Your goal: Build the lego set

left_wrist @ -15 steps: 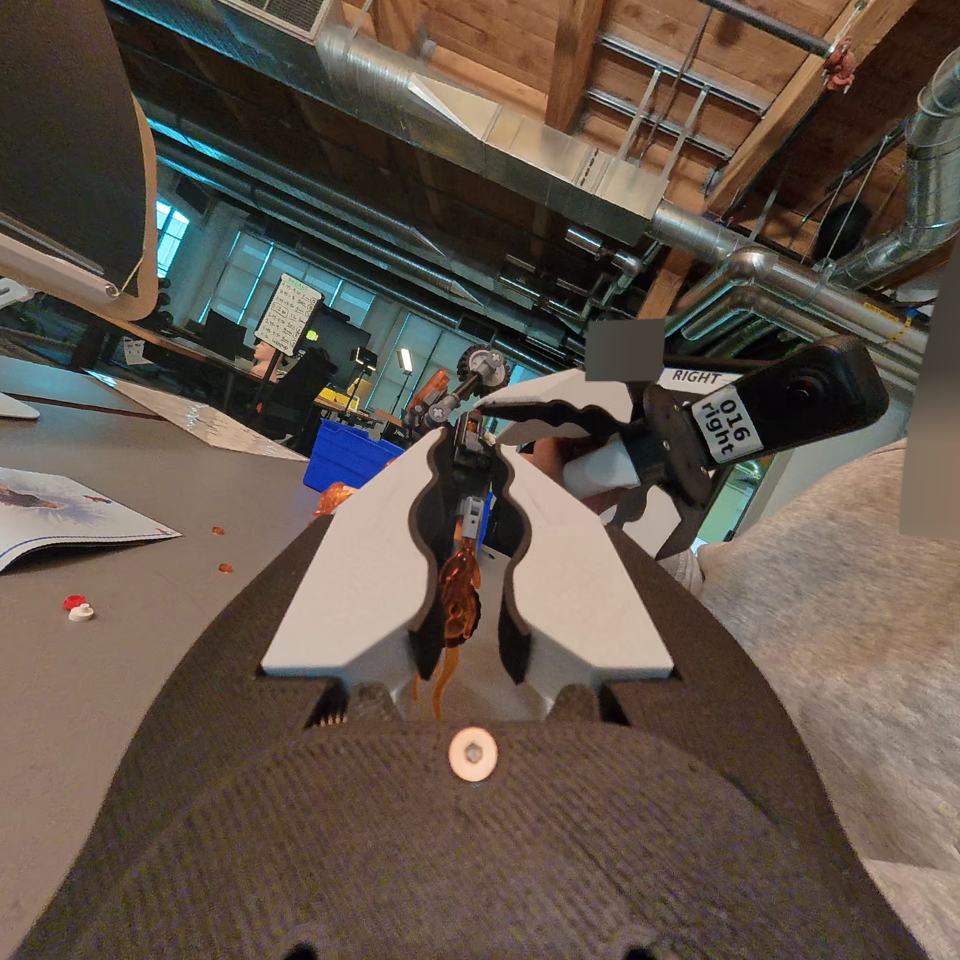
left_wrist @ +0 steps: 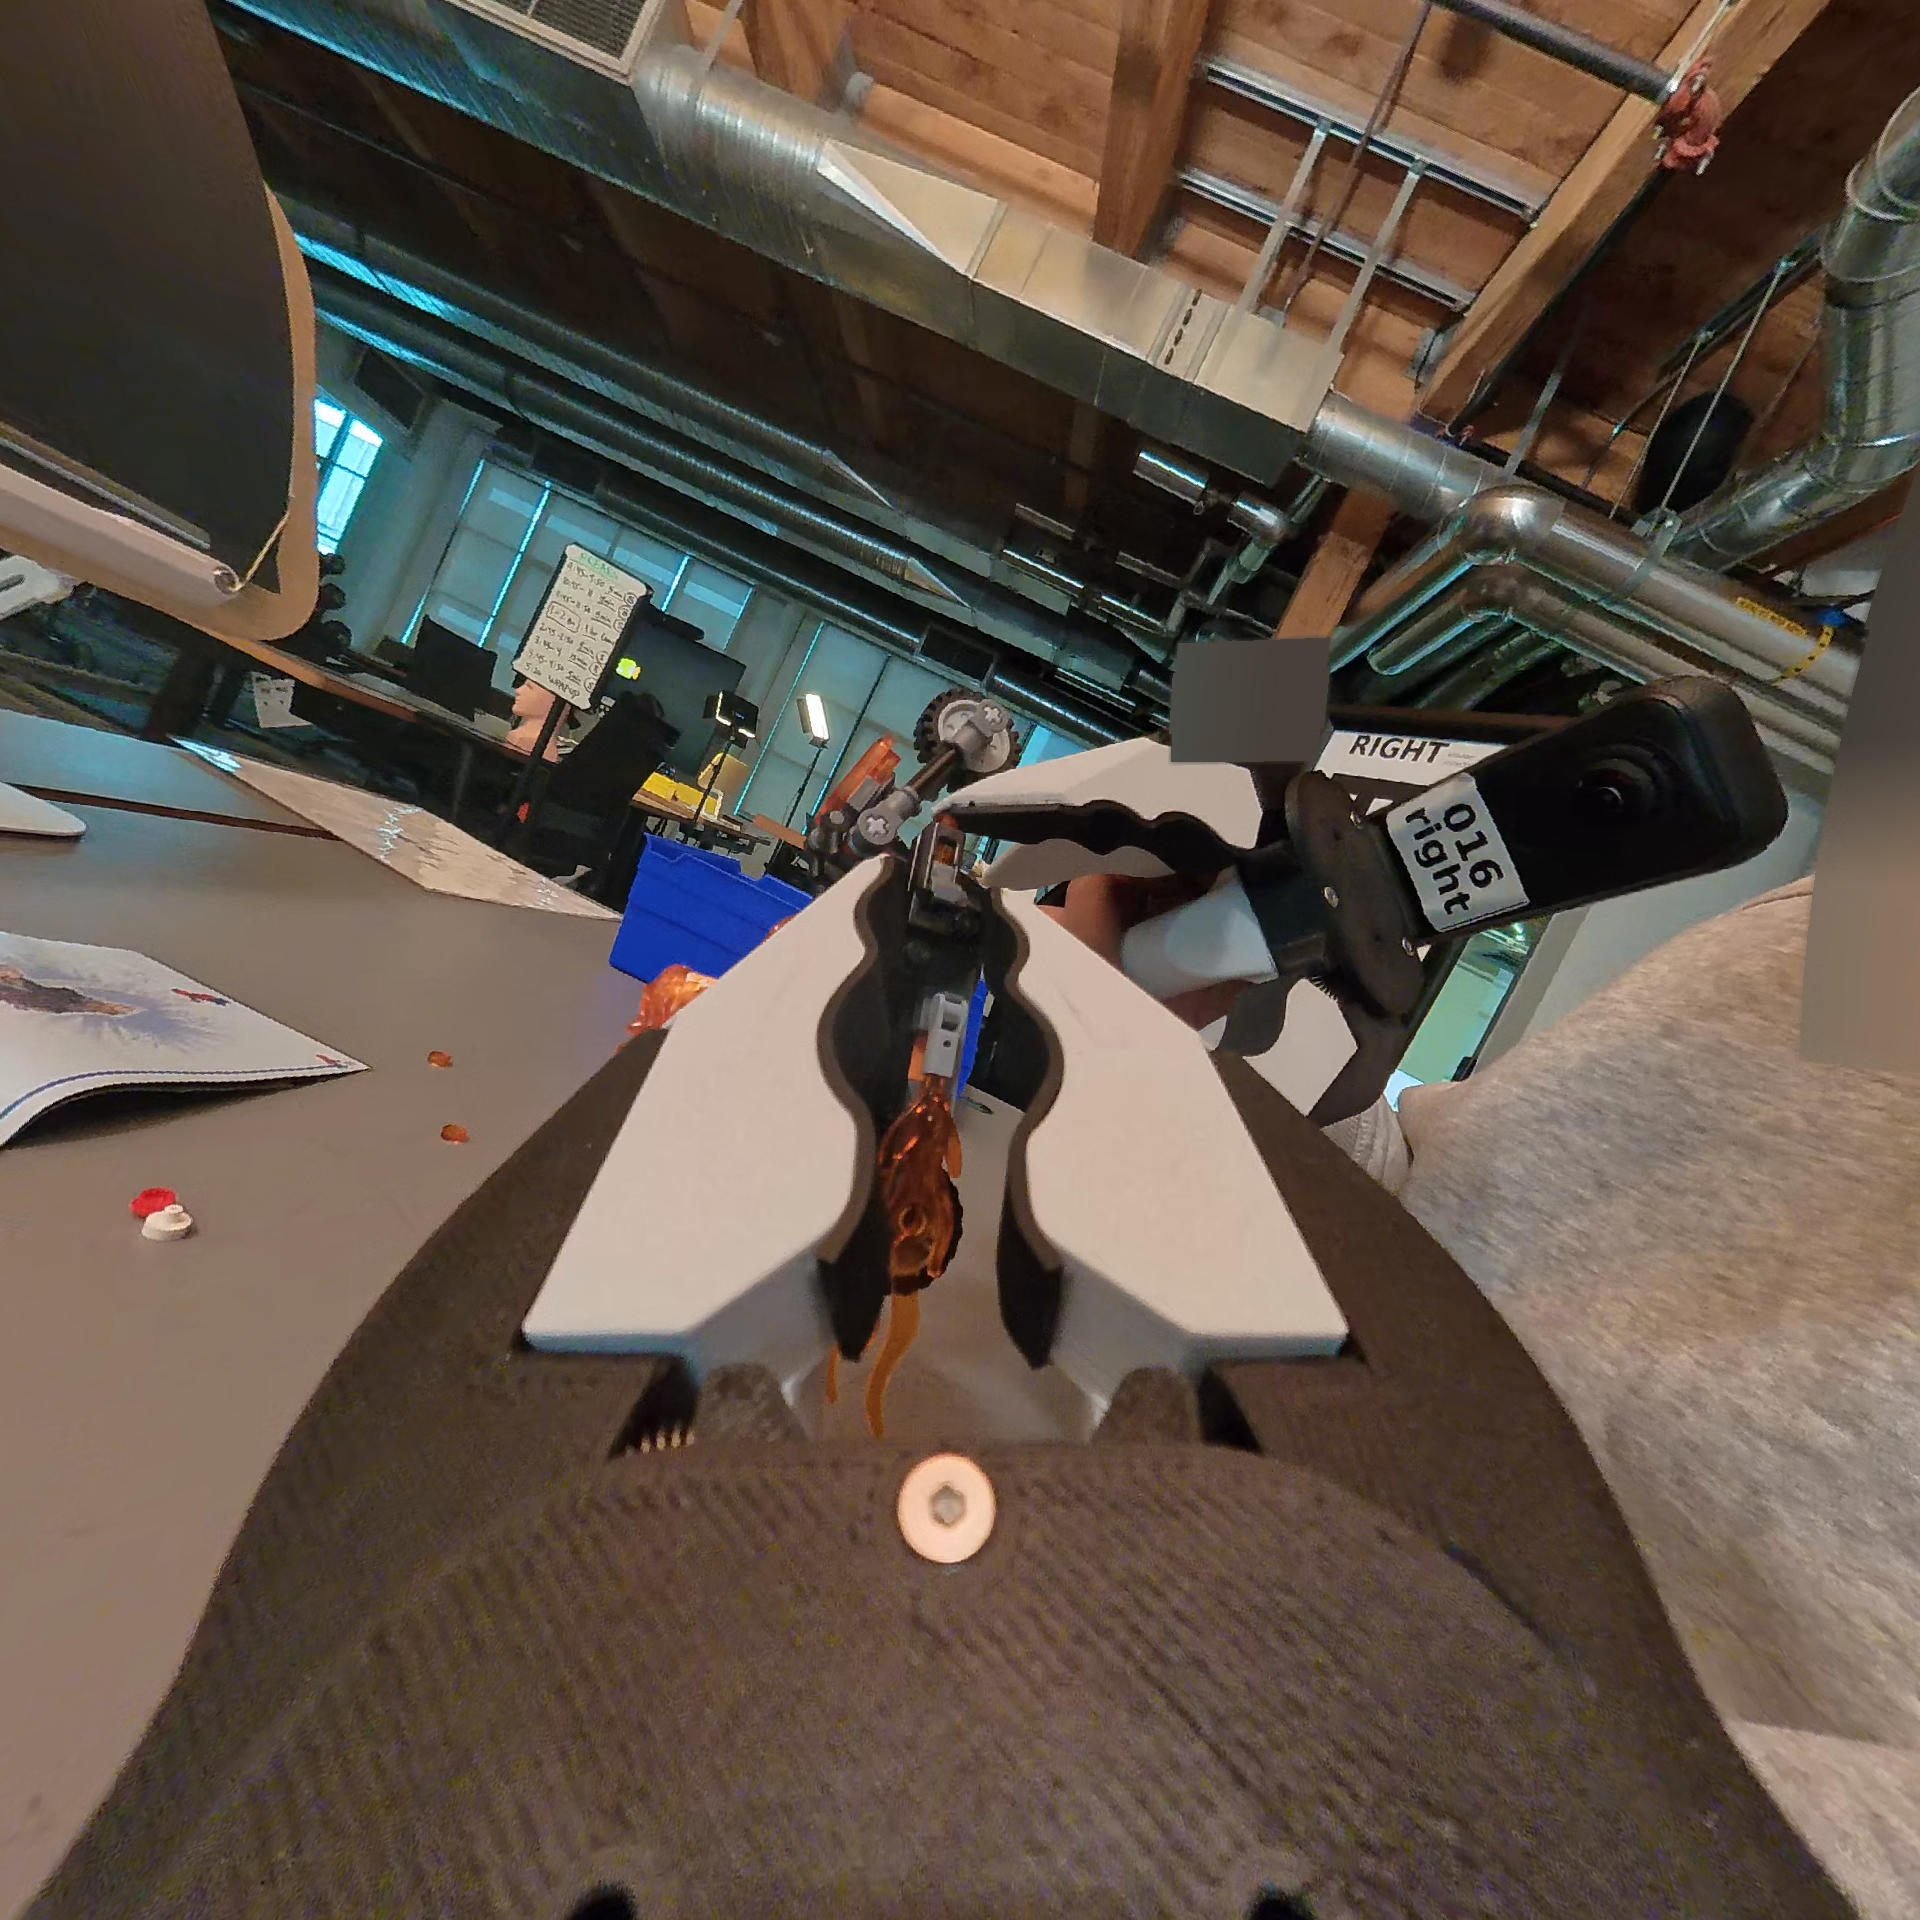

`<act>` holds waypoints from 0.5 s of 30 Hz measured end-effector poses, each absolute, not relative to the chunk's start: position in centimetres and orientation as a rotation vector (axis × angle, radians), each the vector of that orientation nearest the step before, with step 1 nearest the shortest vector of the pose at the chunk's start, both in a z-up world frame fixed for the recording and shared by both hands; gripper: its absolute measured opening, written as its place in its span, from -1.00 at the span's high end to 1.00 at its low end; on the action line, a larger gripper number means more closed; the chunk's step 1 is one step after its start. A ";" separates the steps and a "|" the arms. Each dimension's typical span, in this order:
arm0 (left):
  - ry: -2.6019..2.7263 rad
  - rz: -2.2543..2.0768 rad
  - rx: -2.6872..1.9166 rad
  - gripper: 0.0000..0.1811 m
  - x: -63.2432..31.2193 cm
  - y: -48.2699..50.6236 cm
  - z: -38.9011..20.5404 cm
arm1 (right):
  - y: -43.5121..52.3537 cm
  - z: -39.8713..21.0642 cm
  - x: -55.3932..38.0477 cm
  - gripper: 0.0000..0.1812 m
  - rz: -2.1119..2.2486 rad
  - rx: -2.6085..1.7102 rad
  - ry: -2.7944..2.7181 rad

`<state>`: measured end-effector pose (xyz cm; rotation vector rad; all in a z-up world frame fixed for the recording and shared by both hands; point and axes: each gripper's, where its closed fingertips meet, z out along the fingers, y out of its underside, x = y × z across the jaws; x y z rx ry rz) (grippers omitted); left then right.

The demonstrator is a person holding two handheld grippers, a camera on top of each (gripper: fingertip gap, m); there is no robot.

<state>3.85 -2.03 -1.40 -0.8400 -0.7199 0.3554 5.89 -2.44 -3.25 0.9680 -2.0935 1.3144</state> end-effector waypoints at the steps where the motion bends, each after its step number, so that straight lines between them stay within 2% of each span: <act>1: -0.720 0.356 -0.840 0.87 3.8 -2.0 -1.4 | -2.4 -3.2 5.9 0.25 1.315 0.968 -2.095; 15: -0.724 0.366 -0.840 0.87 3.8 -2.1 -1.4 | -2.4 -2.9 6.0 0.26 1.330 0.961 -2.108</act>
